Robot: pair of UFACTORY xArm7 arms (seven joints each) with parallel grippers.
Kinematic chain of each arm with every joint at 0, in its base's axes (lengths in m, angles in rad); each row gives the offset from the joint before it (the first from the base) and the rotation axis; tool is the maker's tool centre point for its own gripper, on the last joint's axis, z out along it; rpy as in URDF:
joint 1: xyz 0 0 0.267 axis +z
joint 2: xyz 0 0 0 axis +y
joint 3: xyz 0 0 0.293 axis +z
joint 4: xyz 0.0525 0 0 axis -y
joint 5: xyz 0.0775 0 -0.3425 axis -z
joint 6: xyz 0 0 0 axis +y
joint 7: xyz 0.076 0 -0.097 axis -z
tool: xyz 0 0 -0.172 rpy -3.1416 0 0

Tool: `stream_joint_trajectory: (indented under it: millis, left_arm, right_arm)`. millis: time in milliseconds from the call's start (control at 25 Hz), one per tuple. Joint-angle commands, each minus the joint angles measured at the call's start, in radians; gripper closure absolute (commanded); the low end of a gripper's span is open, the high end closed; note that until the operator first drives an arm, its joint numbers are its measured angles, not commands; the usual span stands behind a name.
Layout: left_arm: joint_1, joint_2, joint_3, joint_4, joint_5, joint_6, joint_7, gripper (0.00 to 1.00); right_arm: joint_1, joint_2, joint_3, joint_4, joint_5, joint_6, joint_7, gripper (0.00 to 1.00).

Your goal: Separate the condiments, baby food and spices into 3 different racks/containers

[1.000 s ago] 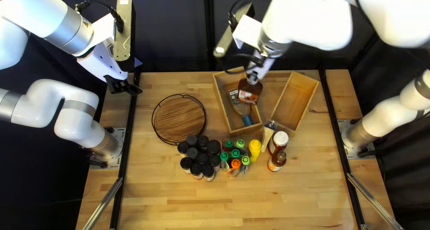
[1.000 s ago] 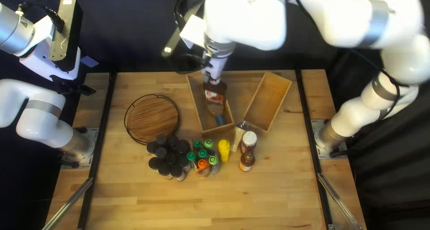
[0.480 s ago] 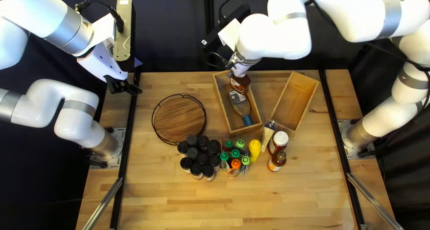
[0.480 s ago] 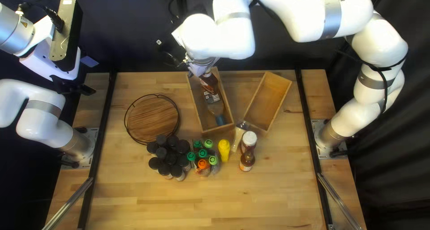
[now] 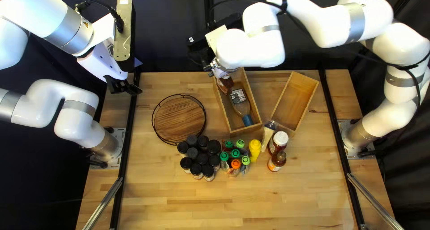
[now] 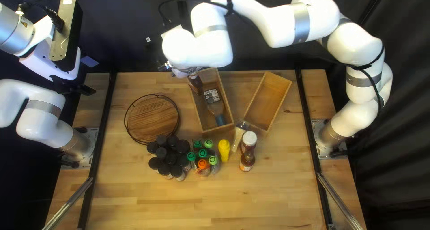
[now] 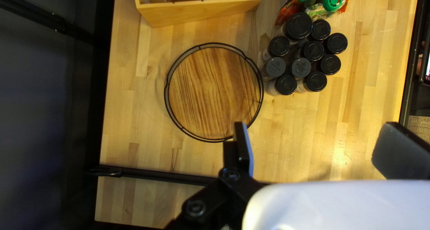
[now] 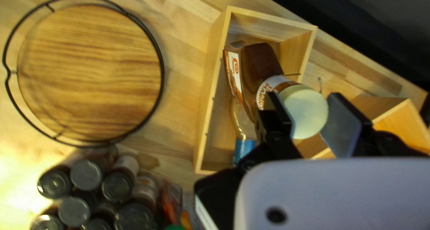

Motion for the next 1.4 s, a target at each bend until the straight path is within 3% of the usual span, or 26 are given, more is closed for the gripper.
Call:
stream_joint_trajectory:
  millis: [40,320,1080,1120,1200,1240,1280,1400]
  left_arm:
    - [0.000,0.000,0.000,0.000,0.000,0.000,0.000,0.00]
    - [0.000,0.000,0.000,0.000,0.000,0.000,0.000,0.00]
    - [0.000,0.000,0.000,0.000,0.000,0.000,0.000,0.00]
    - [0.000,0.000,0.000,0.000,0.000,0.000,0.000,0.00]
    - [0.000,0.000,0.000,0.000,0.000,0.000,0.000,0.00]
    - [0.000,0.000,0.000,0.000,0.000,0.000,0.000,0.00]
    - [0.000,0.000,0.000,0.000,0.000,0.000,0.000,0.00]
    - [0.000,0.000,0.000,0.000,0.000,0.000,0.000,0.00]
  right_arm:
    - [0.023,0.005,-0.020,-0.026,-0.012,0.005,0.125,0.97]
    - [-0.001,0.045,-0.007,-0.071,-0.004,-0.006,0.123,0.98]
    - [0.026,-0.077,-0.069,-0.033,-0.036,-0.030,0.217,0.94]
    - [0.025,-0.077,-0.069,-0.037,-0.034,-0.032,0.225,0.80]
    - [0.019,-0.075,-0.066,-0.045,-0.026,-0.036,0.228,0.18]
    - [0.014,-0.071,-0.063,-0.051,-0.021,-0.038,0.227,0.05]
    - [0.010,-0.067,-0.061,-0.056,-0.018,-0.040,0.226,0.00]
    - [0.000,-0.051,-0.051,-0.064,-0.002,-0.037,0.220,0.00]
